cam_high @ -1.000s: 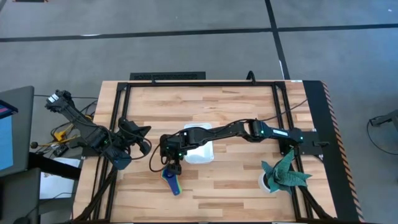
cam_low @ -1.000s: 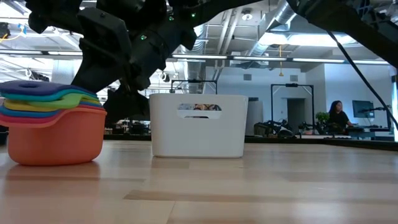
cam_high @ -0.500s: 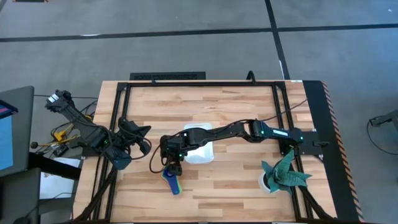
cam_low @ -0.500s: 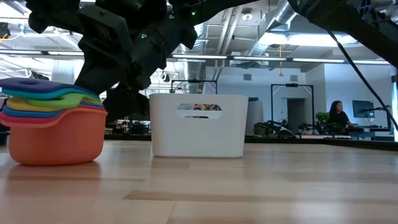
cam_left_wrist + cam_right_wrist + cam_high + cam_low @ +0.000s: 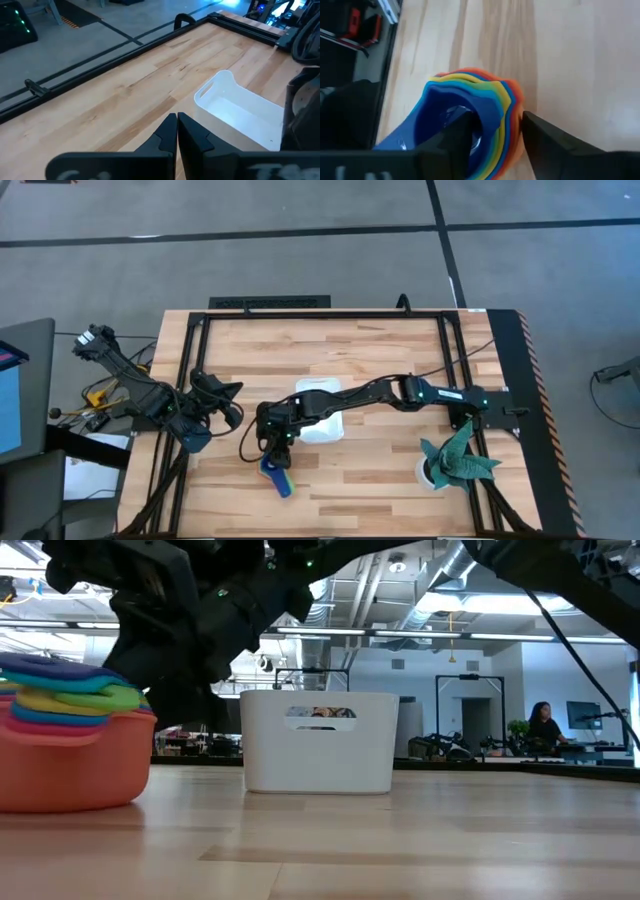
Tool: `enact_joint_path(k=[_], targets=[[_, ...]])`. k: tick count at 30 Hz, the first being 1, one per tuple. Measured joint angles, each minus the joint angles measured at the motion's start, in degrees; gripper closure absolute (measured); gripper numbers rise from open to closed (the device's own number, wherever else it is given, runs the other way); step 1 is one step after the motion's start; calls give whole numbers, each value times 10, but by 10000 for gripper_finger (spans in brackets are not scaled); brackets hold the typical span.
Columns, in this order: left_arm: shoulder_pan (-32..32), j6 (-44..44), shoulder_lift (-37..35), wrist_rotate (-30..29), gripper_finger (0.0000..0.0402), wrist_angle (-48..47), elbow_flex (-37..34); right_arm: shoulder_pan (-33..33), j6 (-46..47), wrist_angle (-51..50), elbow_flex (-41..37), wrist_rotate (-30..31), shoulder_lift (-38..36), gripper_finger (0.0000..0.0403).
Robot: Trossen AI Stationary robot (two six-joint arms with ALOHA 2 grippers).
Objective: Nest measuring cups in basket
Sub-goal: Stack the dark blue nest measuring cup into the blue nest measuring cup, then put the nest measuring cups into the bin
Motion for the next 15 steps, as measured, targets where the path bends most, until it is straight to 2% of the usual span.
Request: enact_joint_path(k=[8, 15], targets=[[0, 0, 0, 2, 401, 2, 0, -2, -2, -9, 1, -5, 8, 280], [0, 0, 0, 3, 401, 2, 0, -8, -6, -24, 16, 1, 6, 297]])
